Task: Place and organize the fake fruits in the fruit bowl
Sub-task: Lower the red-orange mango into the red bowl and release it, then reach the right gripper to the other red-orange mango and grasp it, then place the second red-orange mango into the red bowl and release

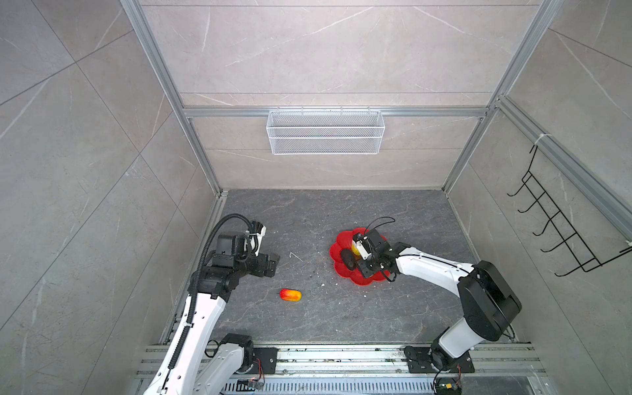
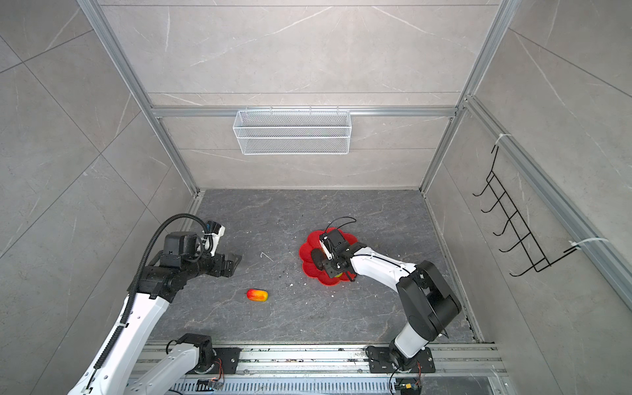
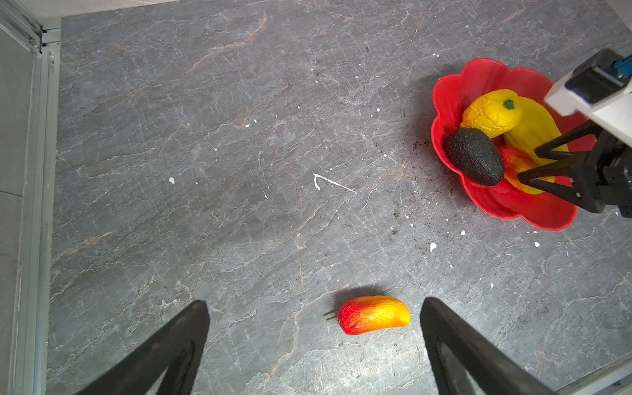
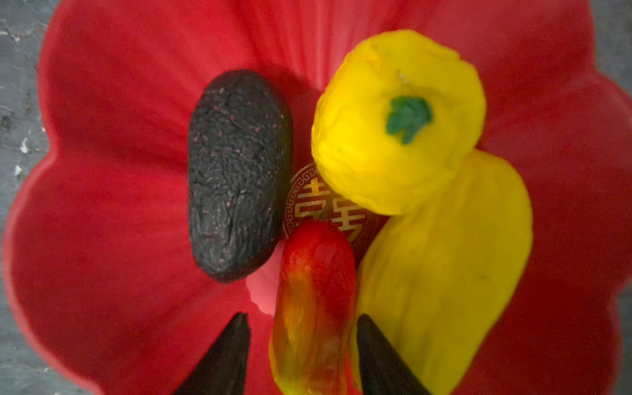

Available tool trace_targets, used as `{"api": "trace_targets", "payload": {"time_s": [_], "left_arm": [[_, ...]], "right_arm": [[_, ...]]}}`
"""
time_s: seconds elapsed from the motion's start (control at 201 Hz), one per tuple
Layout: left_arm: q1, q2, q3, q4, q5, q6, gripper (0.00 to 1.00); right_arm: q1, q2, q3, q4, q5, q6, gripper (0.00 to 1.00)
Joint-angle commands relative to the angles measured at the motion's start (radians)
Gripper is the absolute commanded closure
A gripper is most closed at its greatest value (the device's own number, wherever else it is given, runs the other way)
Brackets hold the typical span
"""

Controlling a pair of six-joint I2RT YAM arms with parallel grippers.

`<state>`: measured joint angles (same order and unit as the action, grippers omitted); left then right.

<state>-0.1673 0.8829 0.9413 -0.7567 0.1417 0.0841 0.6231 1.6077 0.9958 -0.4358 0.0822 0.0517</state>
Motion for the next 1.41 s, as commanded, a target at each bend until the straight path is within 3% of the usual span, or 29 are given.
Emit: {"api": "trace_targets", "payload": {"time_s": [0.0,0.12,0.239,0.498,0.757,1.101,1.196,1.41], "left_arm": [[0.006,-0.001,0.022,0.01,0.016,0.012,0.0],[0.006,0.0,0.021,0.01,0.016,0.011,0.0],[0.006,-0.002,0.022,0.007,0.012,0.012,0.0],[0.006,-0.011,0.021,0.009,0.007,0.012,0.0],[0.006,-0.016,0.021,0.008,0.009,0.011,0.0],[0.006,-0.016,0.021,0.007,0.008,0.012,0.0],[0.006,-0.016,0.022,0.007,0.007,0.012,0.0],[0.006,-0.017,0.02,0.007,0.007,0.012,0.0]], "right_arm": [[0.006,-0.111,0.052,-0.055,-0.049,-0.017,0.32],[0.073,-0.189,0.052,-0.001,-0.197,-0.028,0.12],[0.215,-0.137,0.081,0.073,-0.23,-0.039,0.0],[0.399,0.143,0.24,0.16,-0.215,-0.027,0.0],[0.459,0.351,0.339,0.254,-0.287,-0.005,0.01],[0.477,0.5,0.451,0.238,-0.256,0.032,0.22],[0.477,0.53,0.478,0.2,-0.253,0.031,0.42],[0.477,0.508,0.458,0.178,-0.227,0.027,0.63]]}}
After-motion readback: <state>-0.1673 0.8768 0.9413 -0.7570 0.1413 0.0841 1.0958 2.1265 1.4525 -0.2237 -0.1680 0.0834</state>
